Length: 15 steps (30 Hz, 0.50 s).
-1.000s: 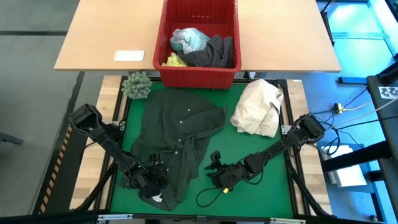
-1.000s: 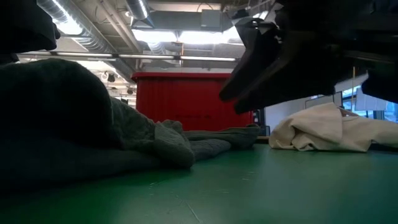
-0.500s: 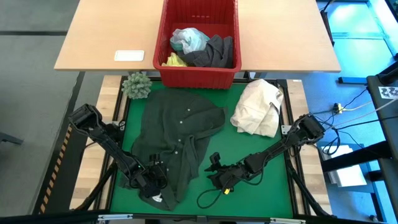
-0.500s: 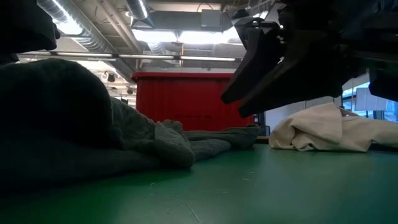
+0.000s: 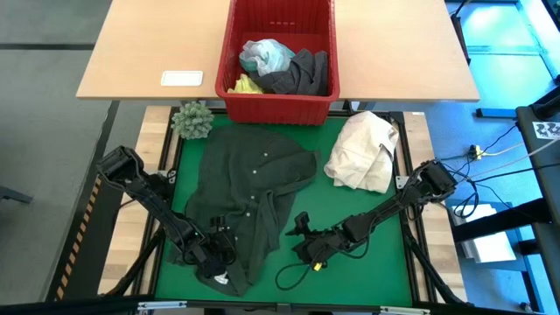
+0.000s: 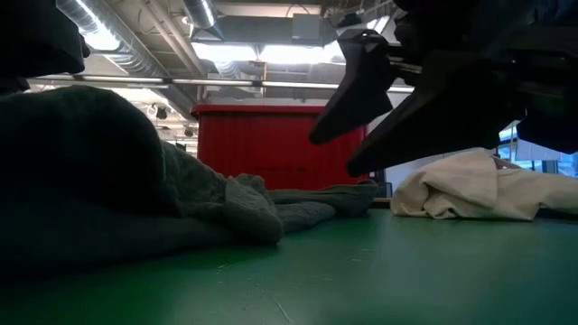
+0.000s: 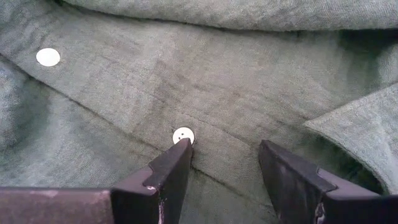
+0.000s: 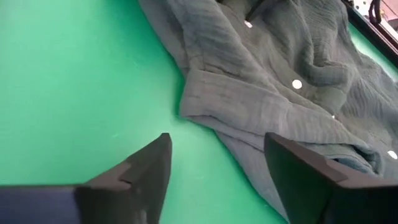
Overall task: Fold Laundry from Bin
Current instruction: Fold the dark green polo
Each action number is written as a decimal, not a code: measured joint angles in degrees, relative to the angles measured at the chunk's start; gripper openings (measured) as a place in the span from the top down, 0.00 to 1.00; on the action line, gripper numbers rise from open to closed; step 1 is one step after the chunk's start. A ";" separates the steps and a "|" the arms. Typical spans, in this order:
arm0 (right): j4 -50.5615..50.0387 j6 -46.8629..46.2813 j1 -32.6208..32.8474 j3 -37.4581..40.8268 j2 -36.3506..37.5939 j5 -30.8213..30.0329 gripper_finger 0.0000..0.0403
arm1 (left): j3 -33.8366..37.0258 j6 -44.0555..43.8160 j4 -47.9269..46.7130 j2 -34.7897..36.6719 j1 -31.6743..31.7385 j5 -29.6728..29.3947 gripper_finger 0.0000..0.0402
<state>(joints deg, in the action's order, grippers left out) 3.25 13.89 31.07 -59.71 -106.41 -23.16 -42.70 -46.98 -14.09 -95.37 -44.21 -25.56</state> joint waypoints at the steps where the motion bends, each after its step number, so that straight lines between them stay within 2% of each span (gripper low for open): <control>1: 0.05 0.04 0.00 -0.02 0.00 -0.07 0.34 | 0.00 0.00 0.00 0.00 0.00 0.02 0.53; 15: -0.13 -1.62 0.08 -0.02 -0.30 4.16 0.32 | -0.02 0.15 0.00 0.00 0.00 0.11 0.53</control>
<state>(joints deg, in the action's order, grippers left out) 3.12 12.27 31.15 -59.72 -106.71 -19.00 -42.72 -46.83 -14.09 -95.37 -44.21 -25.45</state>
